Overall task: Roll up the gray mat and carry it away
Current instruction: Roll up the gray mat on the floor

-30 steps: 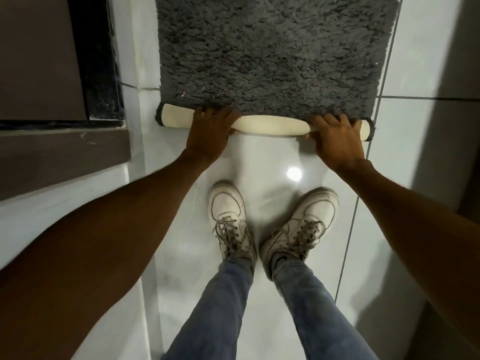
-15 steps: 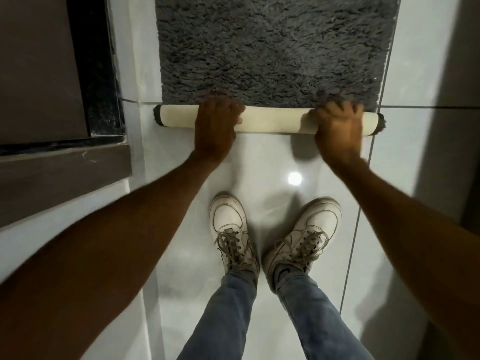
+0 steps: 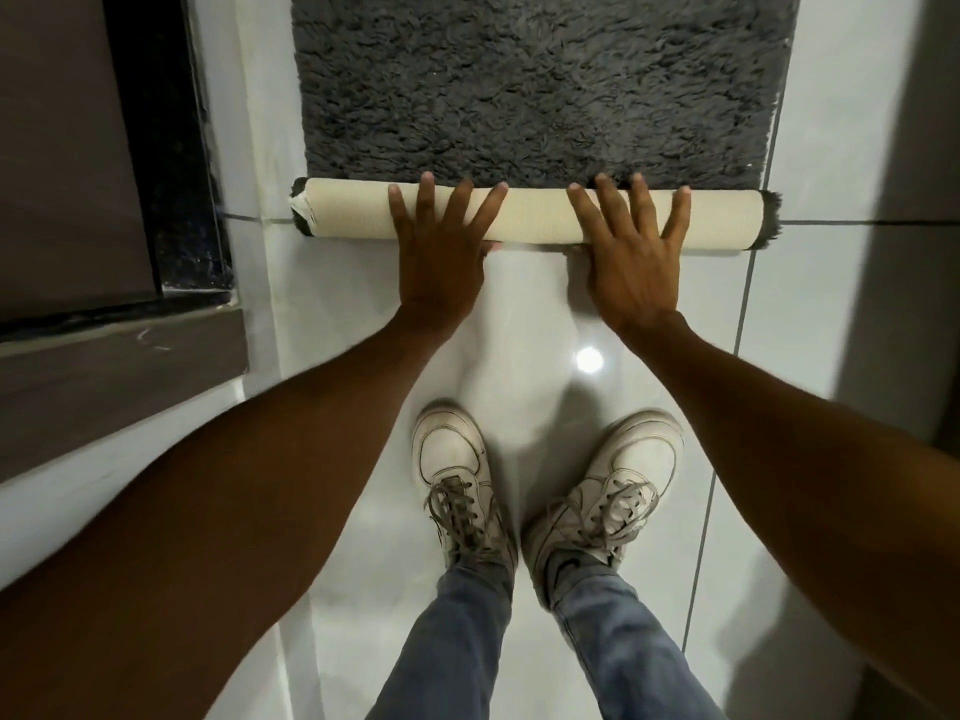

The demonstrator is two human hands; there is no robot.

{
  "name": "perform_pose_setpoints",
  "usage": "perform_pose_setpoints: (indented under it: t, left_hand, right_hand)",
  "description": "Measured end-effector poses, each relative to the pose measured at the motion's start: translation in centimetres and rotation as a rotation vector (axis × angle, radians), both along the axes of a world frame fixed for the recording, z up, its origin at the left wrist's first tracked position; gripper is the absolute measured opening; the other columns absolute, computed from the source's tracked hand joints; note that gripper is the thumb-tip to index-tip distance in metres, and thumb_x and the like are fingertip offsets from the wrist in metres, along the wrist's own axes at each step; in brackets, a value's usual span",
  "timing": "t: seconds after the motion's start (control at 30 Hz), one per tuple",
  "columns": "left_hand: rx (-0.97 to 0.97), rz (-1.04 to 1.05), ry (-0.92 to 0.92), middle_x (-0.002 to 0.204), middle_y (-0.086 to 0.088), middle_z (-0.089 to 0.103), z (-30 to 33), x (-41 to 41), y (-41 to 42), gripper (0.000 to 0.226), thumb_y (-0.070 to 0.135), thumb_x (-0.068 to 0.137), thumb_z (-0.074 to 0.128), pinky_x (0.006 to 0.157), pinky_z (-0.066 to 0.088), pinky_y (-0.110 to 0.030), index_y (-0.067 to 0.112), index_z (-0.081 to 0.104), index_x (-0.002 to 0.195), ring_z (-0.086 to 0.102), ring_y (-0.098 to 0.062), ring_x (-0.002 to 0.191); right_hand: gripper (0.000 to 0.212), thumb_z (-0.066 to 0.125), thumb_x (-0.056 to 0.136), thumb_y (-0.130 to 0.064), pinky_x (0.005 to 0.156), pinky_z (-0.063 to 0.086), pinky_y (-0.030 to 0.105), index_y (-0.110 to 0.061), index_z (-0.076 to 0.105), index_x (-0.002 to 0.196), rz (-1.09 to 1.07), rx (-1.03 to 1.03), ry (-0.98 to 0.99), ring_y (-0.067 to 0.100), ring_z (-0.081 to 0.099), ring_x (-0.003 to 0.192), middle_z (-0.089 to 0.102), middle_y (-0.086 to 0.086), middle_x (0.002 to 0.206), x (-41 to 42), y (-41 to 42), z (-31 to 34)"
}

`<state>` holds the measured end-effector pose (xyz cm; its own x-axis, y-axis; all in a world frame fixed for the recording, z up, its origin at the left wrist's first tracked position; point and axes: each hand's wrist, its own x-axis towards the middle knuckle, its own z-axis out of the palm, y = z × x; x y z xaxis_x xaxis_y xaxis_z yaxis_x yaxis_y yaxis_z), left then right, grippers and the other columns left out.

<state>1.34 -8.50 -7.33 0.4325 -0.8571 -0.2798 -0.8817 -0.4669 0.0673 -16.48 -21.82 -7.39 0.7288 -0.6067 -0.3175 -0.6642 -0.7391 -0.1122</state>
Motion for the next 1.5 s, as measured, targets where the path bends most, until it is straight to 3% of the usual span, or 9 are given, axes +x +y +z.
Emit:
perform_pose_setpoints:
  t: [0.23, 0.43, 0.63, 0.7, 0.8, 0.9, 1.03, 1.23, 1.5]
  left_hand:
    - [0.081, 0.016, 0.095, 0.15, -0.005, 0.054, 2.2, -1.9, 1.4, 0.057, 0.03, 0.097, 0.063, 0.12, 0.022, -0.07, 0.032, 0.043, 0.151, 0.041, -0.04, 0.144]
    - [0.268, -0.026, 0.255, 0.149, -0.011, 0.052, 4.8, -1.7, 0.1, 0.055, 0.039, 0.097, 0.064, 0.115, 0.032, -0.062, 0.032, 0.046, 0.149, 0.046, -0.041, 0.136]
    - [-0.171, 0.102, 0.143, 0.123, -0.008, 0.07, 4.6, -2.6, -0.7, 0.031, 0.008, 0.092, 0.069, 0.089, 0.052, -0.043, 0.017, 0.07, 0.122, 0.064, -0.03, 0.112]
    - [-0.214, 0.081, 0.125, 0.136, -0.011, 0.066, 3.9, -3.3, 0.0, 0.036, 0.015, 0.1, 0.059, 0.104, 0.049, -0.047, 0.014, 0.064, 0.135, 0.061, -0.033, 0.124]
    - [-0.034, -0.018, 0.173, 0.165, -0.014, 0.035, 2.7, -3.4, 1.1, 0.079, 0.05, 0.093, 0.061, 0.125, 0.021, -0.061, 0.014, 0.034, 0.159, 0.026, -0.041, 0.154]
    - [0.018, -0.1, 0.176, 0.17, -0.013, 0.021, 1.7, -1.9, 0.4, 0.108, 0.062, 0.079, 0.073, 0.126, 0.011, -0.066, 0.018, 0.02, 0.163, 0.015, -0.041, 0.157]
    - [0.011, -0.053, 0.092, 0.162, -0.008, 0.04, 0.6, 0.4, -3.1, 0.099, 0.059, 0.08, 0.073, 0.121, 0.014, -0.072, 0.025, 0.027, 0.161, 0.032, -0.037, 0.152]
    - [-0.025, -0.03, 0.031, 0.144, -0.004, 0.06, 1.3, -0.5, -2.7, 0.074, 0.045, 0.084, 0.077, 0.119, 0.026, -0.067, 0.028, 0.046, 0.15, 0.051, -0.03, 0.135]
    - [0.288, -0.135, 0.306, 0.154, -0.009, 0.046, 3.9, -3.0, 0.2, 0.079, 0.053, 0.087, 0.071, 0.12, 0.025, -0.064, 0.026, 0.038, 0.153, 0.039, -0.033, 0.144]
  right_hand:
    - [0.056, 0.063, 0.098, -0.021, 0.121, 0.017, 0.073, -0.024, 0.051, 0.152, -0.029, 0.134, -0.005, 0.036, 0.044, 0.146, 0.058, 0.007, 0.152, -1.8, 1.1, 2.8]
    - [0.057, 0.07, 0.094, -0.027, 0.117, 0.025, 0.065, -0.027, 0.054, 0.149, 0.04, 0.354, 0.228, 0.04, 0.047, 0.138, 0.055, 0.011, 0.15, -1.8, -2.0, 5.7]
    - [0.036, 0.072, 0.081, 0.01, 0.096, 0.049, 0.056, -0.003, 0.076, 0.114, -0.081, 0.023, -0.192, 0.046, 0.065, 0.115, 0.074, 0.018, 0.123, -1.0, 0.5, 5.6]
    - [0.04, 0.067, 0.092, -0.003, 0.114, 0.039, 0.065, -0.001, 0.069, 0.132, -0.047, 0.041, -0.2, 0.048, 0.054, 0.137, 0.065, 0.021, 0.144, -1.3, 1.6, 4.9]
    - [0.08, 0.066, 0.098, -0.039, 0.124, 0.006, 0.072, -0.009, 0.031, 0.163, 0.037, 0.125, -0.015, 0.046, 0.016, 0.159, 0.025, 0.017, 0.172, -2.2, 1.7, 3.6]
    - [0.103, 0.07, 0.092, -0.053, 0.124, 0.005, 0.075, -0.016, 0.011, 0.168, 0.115, 0.107, 0.063, 0.044, 0.004, 0.162, 0.008, 0.014, 0.177, -1.4, 0.0, 2.3]
    - [0.088, 0.062, 0.097, -0.049, 0.121, 0.003, 0.078, -0.023, 0.016, 0.167, 0.079, 0.084, 0.052, 0.045, 0.013, 0.16, 0.023, 0.013, 0.174, 1.5, -2.8, 1.4]
    - [0.067, 0.063, 0.096, -0.038, 0.119, 0.009, 0.081, -0.022, 0.04, 0.157, 0.012, 0.087, 0.016, 0.044, 0.033, 0.153, 0.048, 0.012, 0.158, 0.8, -1.7, 2.5]
    - [0.064, 0.07, 0.094, -0.041, 0.119, 0.015, 0.077, -0.028, 0.045, 0.152, -0.026, 0.371, 0.216, 0.036, 0.044, 0.144, 0.057, 0.004, 0.151, -2.8, 1.4, 5.7]
